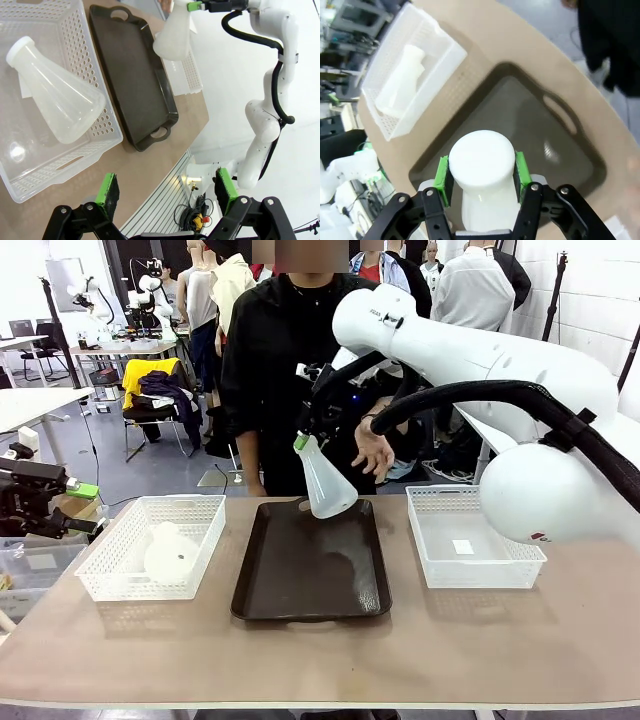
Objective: Prepare the laboratory tools.
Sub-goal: Place the picked Big flask upright in the Handle tray as instructed by the person.
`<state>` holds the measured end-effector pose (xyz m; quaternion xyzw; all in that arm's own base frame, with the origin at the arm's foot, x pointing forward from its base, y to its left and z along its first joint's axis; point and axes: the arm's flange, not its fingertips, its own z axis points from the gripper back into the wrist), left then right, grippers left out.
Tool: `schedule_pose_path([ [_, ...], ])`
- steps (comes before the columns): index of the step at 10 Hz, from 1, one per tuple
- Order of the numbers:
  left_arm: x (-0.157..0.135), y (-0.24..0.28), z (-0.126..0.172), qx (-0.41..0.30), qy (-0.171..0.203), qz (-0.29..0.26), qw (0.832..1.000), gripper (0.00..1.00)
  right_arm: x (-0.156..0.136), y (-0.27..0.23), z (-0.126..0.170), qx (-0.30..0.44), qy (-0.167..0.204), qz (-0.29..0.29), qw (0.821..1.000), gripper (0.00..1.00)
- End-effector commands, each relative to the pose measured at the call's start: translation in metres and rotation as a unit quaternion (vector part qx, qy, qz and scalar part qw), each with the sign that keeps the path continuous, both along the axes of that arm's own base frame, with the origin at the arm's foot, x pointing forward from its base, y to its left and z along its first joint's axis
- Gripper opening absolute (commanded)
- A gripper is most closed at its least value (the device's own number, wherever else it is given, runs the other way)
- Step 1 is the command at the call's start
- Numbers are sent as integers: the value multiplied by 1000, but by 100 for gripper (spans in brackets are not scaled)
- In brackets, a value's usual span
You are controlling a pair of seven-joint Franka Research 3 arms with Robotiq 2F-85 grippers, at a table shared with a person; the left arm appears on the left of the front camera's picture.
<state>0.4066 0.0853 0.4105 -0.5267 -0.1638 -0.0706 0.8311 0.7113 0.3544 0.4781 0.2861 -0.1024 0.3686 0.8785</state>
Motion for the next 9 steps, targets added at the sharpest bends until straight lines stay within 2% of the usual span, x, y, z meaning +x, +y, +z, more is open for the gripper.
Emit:
schedule_pose_path([
  [1, 0, 1, 2, -2, -2, 1, 1000, 100, -68, -30, -22, 112, -46, 79, 990, 0],
  [3, 0, 1, 2, -2, -2, 1, 1000, 100, -75, -47, -34, 198, -80, 211, 954, 0],
  [5, 0, 1, 2, -2, -2, 1, 1000, 100, -78, -64, -41, 252, -86, 265, 927, 0],
  [7, 0, 1, 2, -2, -2, 1, 1000, 100, -79, -75, -44, 288, -108, 320, 896, 0],
  [8, 0, 1, 2, -2, -2, 1, 1000, 100, -77, -76, -47, 300, -114, 334, 886, 0],
  [9, 0, 1, 2, -2, -2, 1, 1000, 100, -73, -75, -48, 301, -97, 317, 894, 0],
])
